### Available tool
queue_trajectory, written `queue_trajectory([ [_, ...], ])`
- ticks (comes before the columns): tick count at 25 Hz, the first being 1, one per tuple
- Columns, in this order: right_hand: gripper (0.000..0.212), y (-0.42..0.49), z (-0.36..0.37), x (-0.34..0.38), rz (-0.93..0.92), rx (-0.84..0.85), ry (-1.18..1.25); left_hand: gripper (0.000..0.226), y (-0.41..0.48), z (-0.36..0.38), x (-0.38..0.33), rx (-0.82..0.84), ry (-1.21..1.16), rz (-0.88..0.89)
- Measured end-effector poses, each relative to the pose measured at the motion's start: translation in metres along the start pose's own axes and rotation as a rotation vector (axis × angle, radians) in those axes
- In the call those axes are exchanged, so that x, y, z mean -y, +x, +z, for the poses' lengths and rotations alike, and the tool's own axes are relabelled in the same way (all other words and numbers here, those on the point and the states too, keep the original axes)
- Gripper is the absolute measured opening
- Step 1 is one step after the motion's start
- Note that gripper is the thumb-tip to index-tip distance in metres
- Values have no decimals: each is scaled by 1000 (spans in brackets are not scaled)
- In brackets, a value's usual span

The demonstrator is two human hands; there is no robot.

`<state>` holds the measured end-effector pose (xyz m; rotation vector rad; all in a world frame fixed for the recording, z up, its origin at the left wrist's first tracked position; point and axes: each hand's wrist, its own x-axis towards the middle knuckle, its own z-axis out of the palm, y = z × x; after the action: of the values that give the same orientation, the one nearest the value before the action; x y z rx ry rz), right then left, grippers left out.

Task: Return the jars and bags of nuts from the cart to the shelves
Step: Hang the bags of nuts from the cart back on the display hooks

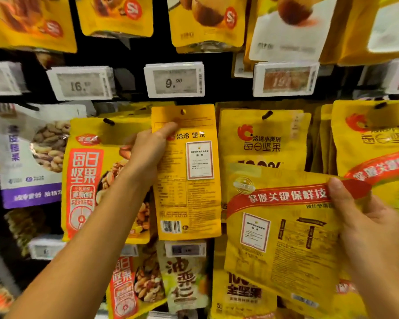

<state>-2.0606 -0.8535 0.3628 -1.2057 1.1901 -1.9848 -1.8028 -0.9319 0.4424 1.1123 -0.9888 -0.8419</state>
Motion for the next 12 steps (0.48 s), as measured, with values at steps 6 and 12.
queue_trajectory([
  [6, 21, 1, -4, -3, 43, 53, 66, 18, 9, -10, 2, 16, 21, -3],
  [12, 21, -1, 5, -7, 68, 65, 120, 18, 15, -3, 4, 21, 51, 5],
])
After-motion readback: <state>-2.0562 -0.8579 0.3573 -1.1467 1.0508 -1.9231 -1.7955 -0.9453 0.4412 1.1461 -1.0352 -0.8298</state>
